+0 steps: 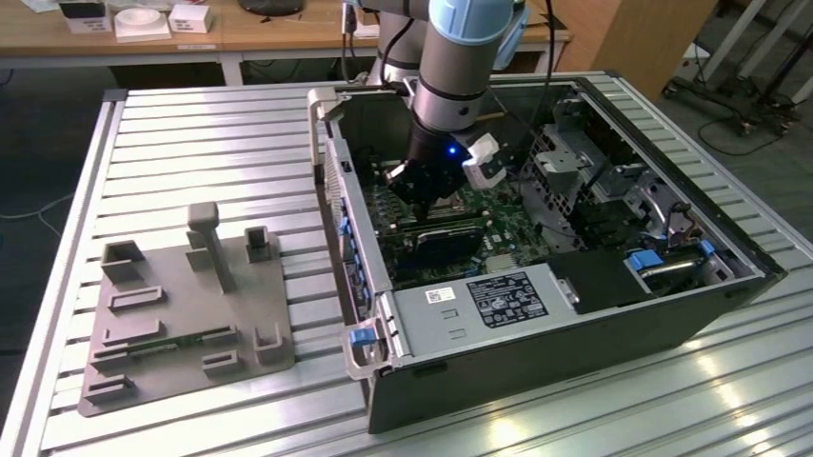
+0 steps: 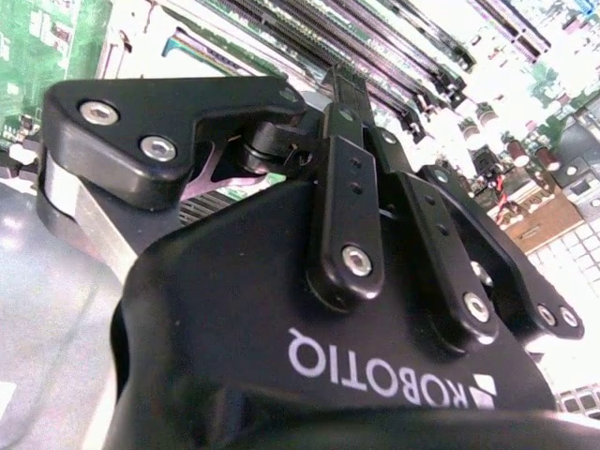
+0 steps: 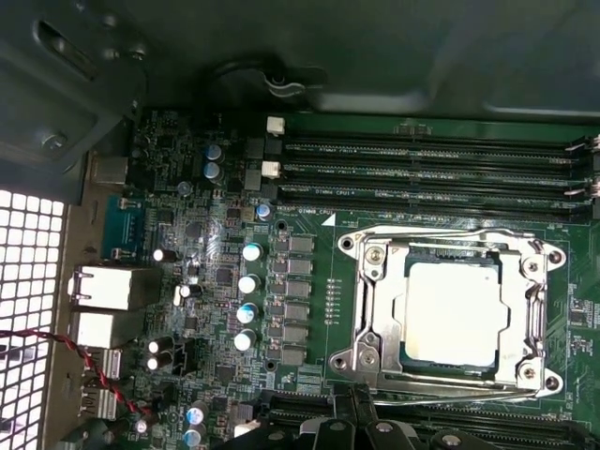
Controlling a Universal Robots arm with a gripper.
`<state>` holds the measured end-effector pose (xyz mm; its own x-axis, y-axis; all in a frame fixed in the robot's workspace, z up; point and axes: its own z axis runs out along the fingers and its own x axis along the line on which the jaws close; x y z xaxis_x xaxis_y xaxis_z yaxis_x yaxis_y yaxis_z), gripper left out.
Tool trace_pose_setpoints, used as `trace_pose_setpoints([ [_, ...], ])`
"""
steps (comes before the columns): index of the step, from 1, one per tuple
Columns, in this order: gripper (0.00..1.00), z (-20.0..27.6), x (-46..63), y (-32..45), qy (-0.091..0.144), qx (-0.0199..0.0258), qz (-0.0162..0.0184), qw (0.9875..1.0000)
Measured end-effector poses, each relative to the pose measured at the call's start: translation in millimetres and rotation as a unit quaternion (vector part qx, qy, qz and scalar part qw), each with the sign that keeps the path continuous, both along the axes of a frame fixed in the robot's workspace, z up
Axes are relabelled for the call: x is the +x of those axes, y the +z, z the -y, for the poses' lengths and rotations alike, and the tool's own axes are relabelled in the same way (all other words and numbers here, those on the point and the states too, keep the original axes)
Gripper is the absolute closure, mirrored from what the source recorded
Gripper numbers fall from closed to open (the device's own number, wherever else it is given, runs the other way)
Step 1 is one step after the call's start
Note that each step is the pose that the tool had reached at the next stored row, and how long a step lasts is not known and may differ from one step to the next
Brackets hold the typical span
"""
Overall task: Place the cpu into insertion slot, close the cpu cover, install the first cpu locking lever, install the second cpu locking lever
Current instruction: 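Install the second cpu locking lever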
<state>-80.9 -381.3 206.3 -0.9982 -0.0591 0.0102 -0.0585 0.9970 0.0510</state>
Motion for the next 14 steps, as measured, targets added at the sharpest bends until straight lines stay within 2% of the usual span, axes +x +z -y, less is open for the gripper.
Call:
trace_pose_setpoints([
  [14, 0.9, 0.0, -0.1, -1.3, 0.0, 0.0081, 0.0, 1.0],
])
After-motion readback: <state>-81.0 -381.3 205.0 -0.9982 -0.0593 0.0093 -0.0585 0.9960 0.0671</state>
